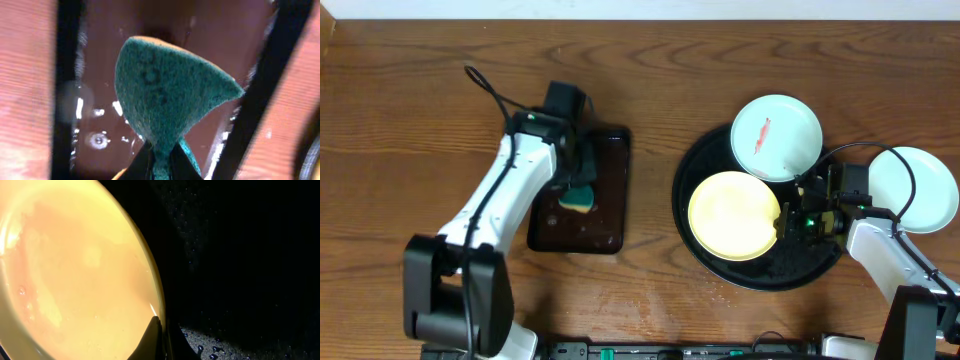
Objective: Clean dirty plates on tray and stack at the side
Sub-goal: 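Return the green sponge to the black sponge tray with the left gripper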
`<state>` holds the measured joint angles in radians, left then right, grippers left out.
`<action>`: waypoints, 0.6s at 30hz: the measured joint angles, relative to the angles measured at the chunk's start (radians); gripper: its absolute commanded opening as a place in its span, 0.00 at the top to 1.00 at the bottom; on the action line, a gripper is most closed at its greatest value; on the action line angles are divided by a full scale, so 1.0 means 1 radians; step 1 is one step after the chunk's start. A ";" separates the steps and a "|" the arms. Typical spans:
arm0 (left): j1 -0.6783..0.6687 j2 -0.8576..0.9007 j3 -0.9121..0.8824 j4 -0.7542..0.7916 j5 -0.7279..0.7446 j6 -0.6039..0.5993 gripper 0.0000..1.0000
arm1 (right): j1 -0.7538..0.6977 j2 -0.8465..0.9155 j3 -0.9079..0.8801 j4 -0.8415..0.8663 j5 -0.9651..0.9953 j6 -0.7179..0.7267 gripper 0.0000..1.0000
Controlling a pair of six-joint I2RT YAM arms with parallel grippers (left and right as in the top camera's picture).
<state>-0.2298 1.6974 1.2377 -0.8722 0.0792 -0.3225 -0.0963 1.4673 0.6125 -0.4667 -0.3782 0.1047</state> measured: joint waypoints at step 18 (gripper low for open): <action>-0.003 -0.230 0.032 -0.053 0.050 0.041 0.30 | 0.013 -0.024 0.017 -0.115 0.004 -0.002 0.99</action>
<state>-0.2325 1.4673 1.2701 -0.9249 0.1295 -0.2817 -0.0834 1.4437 0.6296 -0.5816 -0.3740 0.1028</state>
